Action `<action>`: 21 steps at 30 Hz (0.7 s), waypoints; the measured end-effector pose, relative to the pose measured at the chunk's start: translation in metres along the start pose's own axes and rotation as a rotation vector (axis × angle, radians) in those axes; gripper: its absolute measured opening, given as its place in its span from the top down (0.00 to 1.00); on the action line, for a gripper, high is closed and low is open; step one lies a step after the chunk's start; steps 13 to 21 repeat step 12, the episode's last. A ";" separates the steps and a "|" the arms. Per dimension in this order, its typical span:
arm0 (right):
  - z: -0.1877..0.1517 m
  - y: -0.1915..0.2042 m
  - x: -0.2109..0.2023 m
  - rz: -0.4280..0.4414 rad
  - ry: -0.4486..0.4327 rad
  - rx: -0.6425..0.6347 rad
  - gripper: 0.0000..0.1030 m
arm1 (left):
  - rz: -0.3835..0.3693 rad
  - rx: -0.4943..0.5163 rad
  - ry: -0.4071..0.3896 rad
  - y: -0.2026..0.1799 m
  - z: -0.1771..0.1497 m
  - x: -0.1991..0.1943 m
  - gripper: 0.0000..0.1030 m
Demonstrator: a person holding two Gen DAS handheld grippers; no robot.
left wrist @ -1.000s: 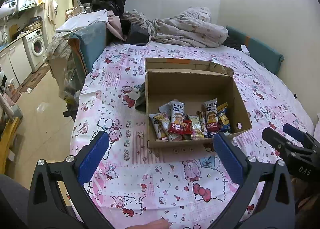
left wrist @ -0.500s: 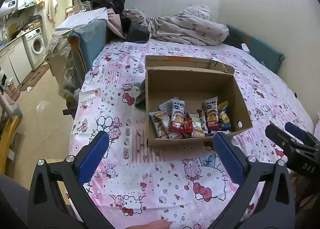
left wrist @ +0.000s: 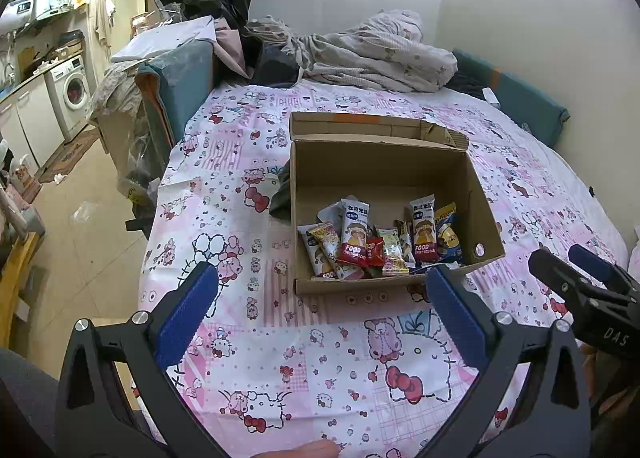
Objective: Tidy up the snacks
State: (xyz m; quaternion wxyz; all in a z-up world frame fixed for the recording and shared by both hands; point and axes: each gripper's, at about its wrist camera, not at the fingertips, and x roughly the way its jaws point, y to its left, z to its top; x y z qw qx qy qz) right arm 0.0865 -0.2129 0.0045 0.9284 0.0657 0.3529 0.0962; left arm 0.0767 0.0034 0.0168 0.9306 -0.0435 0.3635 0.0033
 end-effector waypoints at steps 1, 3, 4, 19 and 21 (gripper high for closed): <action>0.000 0.000 0.000 0.001 0.001 0.001 0.00 | -0.002 0.000 0.000 0.000 0.000 0.000 0.00; 0.000 0.000 0.000 0.001 0.000 0.000 0.00 | -0.002 0.002 0.000 0.000 0.000 0.000 0.00; 0.000 0.000 0.000 0.001 0.000 0.000 0.00 | -0.002 0.003 0.001 0.000 0.000 0.000 0.00; 0.002 0.001 0.000 0.007 -0.003 0.003 0.00 | 0.000 0.004 0.003 -0.002 0.000 0.000 0.00; 0.002 0.001 0.000 0.007 -0.003 0.003 0.00 | 0.000 0.004 0.003 -0.002 0.000 0.000 0.00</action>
